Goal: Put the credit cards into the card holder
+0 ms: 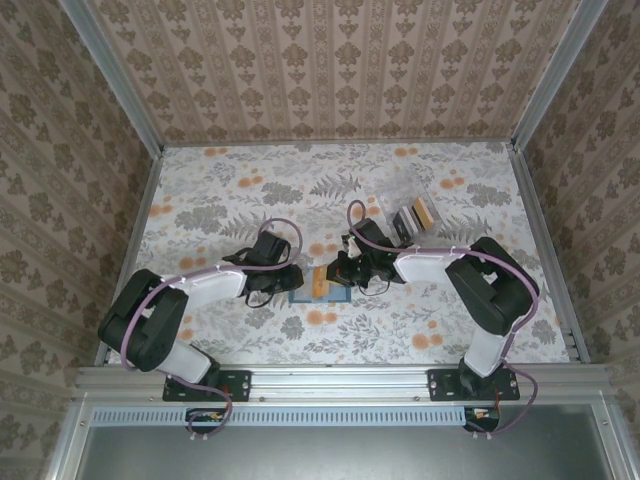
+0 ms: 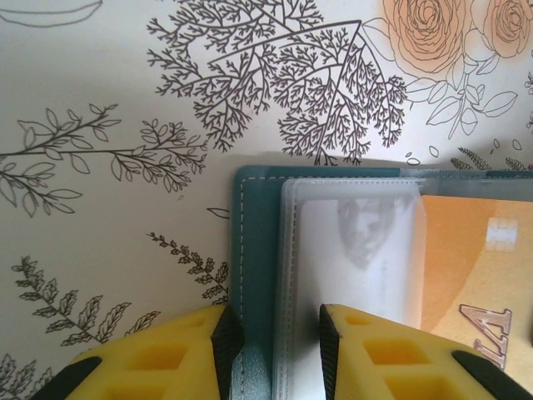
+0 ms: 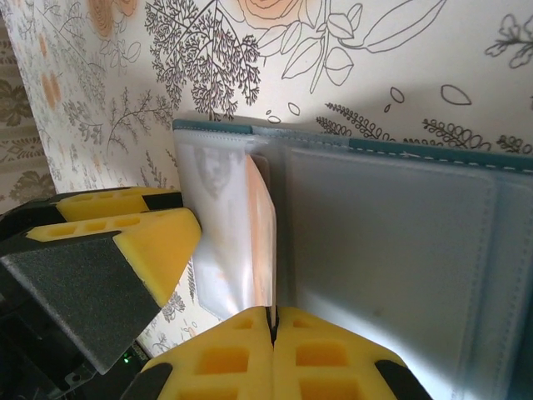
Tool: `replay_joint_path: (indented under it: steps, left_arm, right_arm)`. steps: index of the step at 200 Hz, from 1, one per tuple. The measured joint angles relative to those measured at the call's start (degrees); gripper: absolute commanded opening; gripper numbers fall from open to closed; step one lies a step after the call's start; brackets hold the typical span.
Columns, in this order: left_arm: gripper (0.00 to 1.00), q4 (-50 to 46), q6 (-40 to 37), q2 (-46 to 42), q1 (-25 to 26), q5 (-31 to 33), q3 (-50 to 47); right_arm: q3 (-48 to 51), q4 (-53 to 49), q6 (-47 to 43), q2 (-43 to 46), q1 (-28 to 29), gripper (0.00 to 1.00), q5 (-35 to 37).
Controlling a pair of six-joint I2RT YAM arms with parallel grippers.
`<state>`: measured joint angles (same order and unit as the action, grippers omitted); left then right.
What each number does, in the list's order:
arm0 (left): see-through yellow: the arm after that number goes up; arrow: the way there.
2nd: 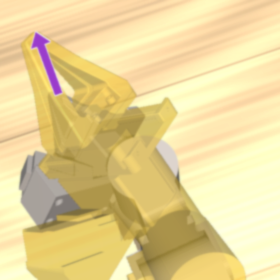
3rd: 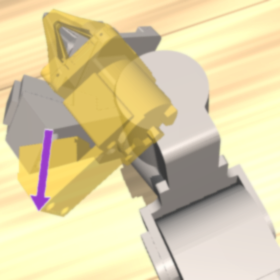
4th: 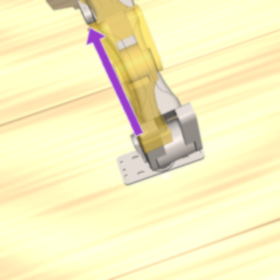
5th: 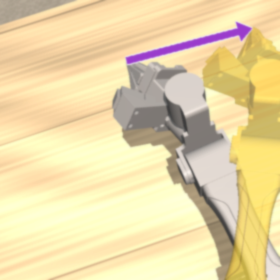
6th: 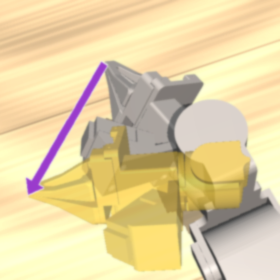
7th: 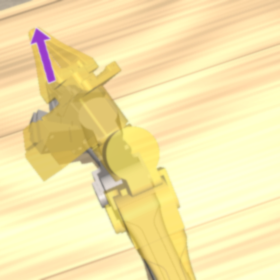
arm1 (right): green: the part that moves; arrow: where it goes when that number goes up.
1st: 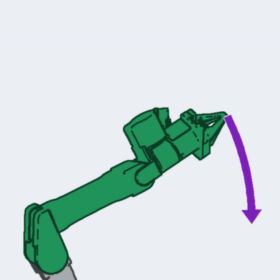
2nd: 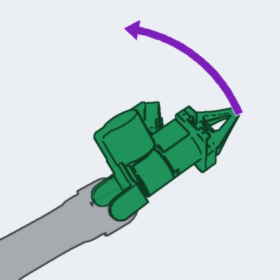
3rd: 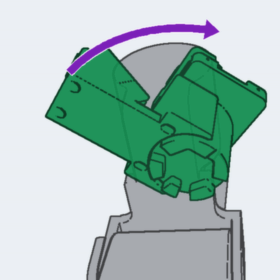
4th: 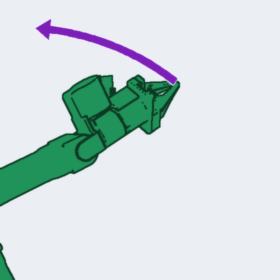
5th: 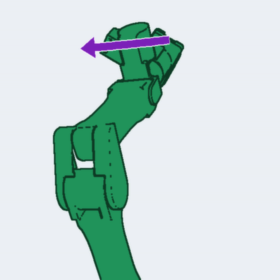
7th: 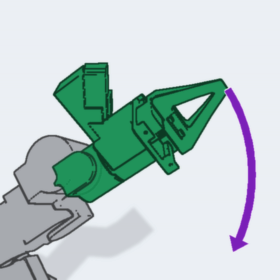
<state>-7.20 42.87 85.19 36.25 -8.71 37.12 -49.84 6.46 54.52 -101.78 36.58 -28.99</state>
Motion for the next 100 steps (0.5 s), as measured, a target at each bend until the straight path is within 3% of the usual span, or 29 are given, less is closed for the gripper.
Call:
replay_joint_path:
  steps: [100]
  left_arm:
    - [0.34, 0.96, 0.00, 0.37, 0.00, -0.26, 0.00]
  right_arm:
    - [0.04, 2.69, -0.07, -2.71, 0.00, 0.01, -2.49]
